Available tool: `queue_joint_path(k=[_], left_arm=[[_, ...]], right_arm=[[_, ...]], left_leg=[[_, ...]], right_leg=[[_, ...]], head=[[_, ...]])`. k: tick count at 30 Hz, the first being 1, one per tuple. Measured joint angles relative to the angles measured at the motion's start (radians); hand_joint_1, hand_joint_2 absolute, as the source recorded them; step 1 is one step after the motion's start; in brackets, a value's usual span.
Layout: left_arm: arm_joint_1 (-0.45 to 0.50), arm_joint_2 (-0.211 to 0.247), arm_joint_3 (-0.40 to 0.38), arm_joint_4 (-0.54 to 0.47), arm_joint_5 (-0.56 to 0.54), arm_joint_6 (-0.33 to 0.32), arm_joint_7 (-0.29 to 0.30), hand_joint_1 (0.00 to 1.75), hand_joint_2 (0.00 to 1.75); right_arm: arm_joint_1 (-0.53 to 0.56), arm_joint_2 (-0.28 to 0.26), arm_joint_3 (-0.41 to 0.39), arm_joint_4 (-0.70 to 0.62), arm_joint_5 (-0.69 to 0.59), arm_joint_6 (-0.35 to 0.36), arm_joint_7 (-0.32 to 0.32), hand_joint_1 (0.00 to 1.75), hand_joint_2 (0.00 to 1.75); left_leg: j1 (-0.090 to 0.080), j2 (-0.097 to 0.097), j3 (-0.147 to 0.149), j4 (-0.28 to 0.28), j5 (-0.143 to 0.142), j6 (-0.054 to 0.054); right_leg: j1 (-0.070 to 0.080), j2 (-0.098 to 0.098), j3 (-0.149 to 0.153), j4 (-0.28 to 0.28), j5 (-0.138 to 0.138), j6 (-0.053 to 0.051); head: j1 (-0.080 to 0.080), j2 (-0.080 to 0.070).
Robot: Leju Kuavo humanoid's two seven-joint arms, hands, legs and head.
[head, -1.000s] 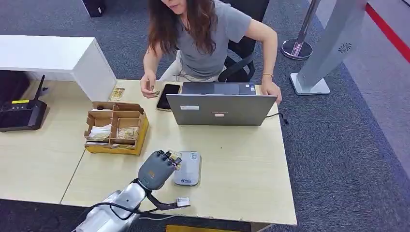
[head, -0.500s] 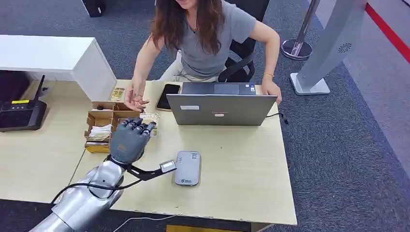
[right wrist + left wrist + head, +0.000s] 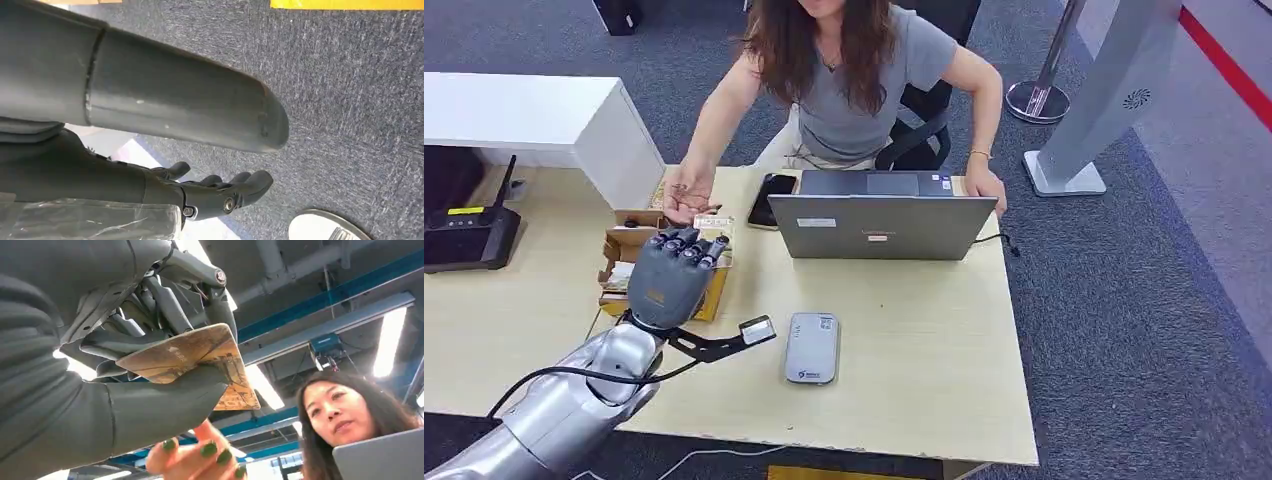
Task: Pass the card to the sensor for recognition and then transmit it.
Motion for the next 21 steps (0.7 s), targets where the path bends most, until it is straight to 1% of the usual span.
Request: queue_joint_path(k=[1,2,3,5,7,9,11,13,14,15,16,17,18,19,20,21], left_arm=[[-0.006,0.007,-0.003,-0.001,0.000,0.000,0.017,1.64,1.75],[-0.017,0.016,-0.014,-0.001,0.000,0.000,0.045,1.61,1.75],[-0.032,0.029,-0.028,-0.001,0.000,0.000,0.076,1.52,1.75],[-0.053,0.047,-0.054,-0.001,0.000,0.000,0.126,1.45,1.75],[-0.066,0.060,-0.074,-0.001,0.000,0.000,0.156,1.45,1.75],[-0.081,0.077,-0.095,0.000,0.000,0.000,0.188,1.50,1.75],[-0.094,0.088,-0.110,0.002,0.000,0.000,0.205,1.57,1.75],[-0.103,0.095,-0.124,0.006,0.000,0.000,0.233,1.57,1.75],[-0.106,0.097,-0.130,0.007,0.000,0.000,0.245,1.62,1.75],[-0.110,0.100,-0.137,0.009,0.000,0.000,0.255,1.62,1.75],[-0.113,0.102,-0.143,0.013,0.000,0.000,0.261,1.57,1.75],[-0.113,0.103,-0.145,0.016,0.000,0.000,0.268,1.01,1.75],[-0.113,0.105,-0.146,0.017,0.000,0.000,0.272,0.26,1.75],[-0.115,0.105,-0.147,0.020,0.000,0.000,0.277,0.26,1.75],[-0.117,0.106,-0.150,0.024,0.000,0.000,0.283,0.00,1.75],[-0.119,0.108,-0.155,0.026,0.000,0.000,0.291,0.00,1.75]], right_arm=[[0.001,0.000,0.000,0.000,-0.001,0.000,0.000,0.00,0.00],[0.001,0.000,0.000,0.000,-0.003,0.000,0.000,0.00,0.00],[0.002,0.000,0.000,0.000,-0.004,-0.001,0.000,0.00,0.00],[0.003,0.000,0.000,0.000,-0.006,-0.003,-0.002,0.00,0.00],[0.004,0.000,0.000,0.000,-0.006,-0.005,-0.002,0.00,0.00],[0.005,0.000,0.000,0.000,-0.011,-0.006,-0.002,0.00,0.00],[0.006,0.000,0.000,0.000,-0.018,-0.008,-0.002,0.00,0.00],[0.007,0.000,0.000,0.000,-0.020,-0.010,-0.002,0.00,0.00],[0.008,0.000,0.000,0.000,-0.021,-0.011,-0.002,0.00,0.00],[0.008,0.000,0.000,0.000,-0.021,-0.011,-0.002,0.00,0.00],[0.009,0.000,0.000,0.000,-0.021,-0.012,-0.003,0.00,0.00],[0.009,0.000,0.000,0.000,-0.021,-0.013,-0.003,0.00,0.00],[0.009,0.000,0.000,0.000,-0.021,-0.014,-0.003,0.00,0.00],[0.009,0.000,0.000,0.000,-0.022,-0.016,-0.003,0.00,0.00],[0.010,0.000,0.000,0.000,-0.022,-0.017,-0.003,0.00,0.00],[0.010,0.000,0.000,0.000,-0.022,-0.018,-0.004,0.00,0.00]], left_leg=[[0.000,0.000,0.000,0.000,0.000,0.000],[0.000,0.000,0.000,0.000,0.000,0.000],[0.000,0.000,0.000,0.000,0.000,0.000],[0.000,0.000,0.000,0.000,0.000,0.000],[0.000,0.000,0.000,0.000,0.000,0.000],[0.000,0.000,0.000,0.000,0.000,-0.001],[0.000,0.000,0.000,0.000,0.000,-0.001],[0.000,0.000,0.000,0.000,0.000,-0.001],[0.000,0.000,0.000,0.000,0.000,-0.001],[0.000,0.000,0.000,0.000,0.000,0.000],[0.000,0.000,0.000,0.000,0.000,0.000],[0.000,0.000,0.000,0.000,0.000,0.000],[0.000,0.000,0.000,0.000,0.000,0.000],[0.000,0.000,0.000,0.000,0.000,0.000],[0.000,0.000,0.000,0.000,0.000,-0.001],[0.000,0.000,0.000,0.000,0.000,-0.001]], right_leg=[[0.000,0.000,0.000,0.000,0.000,0.000],[0.000,0.000,0.000,0.000,0.000,0.000],[0.000,0.000,0.000,0.000,0.000,0.000],[0.000,0.000,0.000,0.000,0.000,0.000],[0.000,0.000,0.000,0.000,0.000,0.000],[0.000,0.000,0.000,0.000,0.000,0.000],[0.000,0.000,0.000,0.000,0.000,0.000],[0.000,0.000,0.000,0.000,0.000,0.000],[0.000,0.000,0.000,0.000,0.000,0.000],[0.000,0.000,0.000,0.000,0.000,0.000],[0.000,0.000,0.000,0.000,0.000,0.000],[0.000,0.000,0.000,0.000,0.000,0.000],[0.000,0.000,0.000,0.000,0.000,0.000],[0.000,0.000,0.000,0.000,0.000,0.000],[0.000,0.000,0.000,0.000,0.000,0.000],[0.000,0.000,0.000,0.000,0.000,0.000]], head=[[0.000,0.000],[0.000,0.000],[0.000,0.000],[0.000,0.000],[0.000,0.000],[0.000,0.000],[0.000,0.000],[0.000,0.000],[0.000,0.000],[0.000,0.000],[0.000,0.000],[0.000,0.000],[0.000,0.000],[0.000,0.000],[0.000,0.000],[0.000,0.000]])
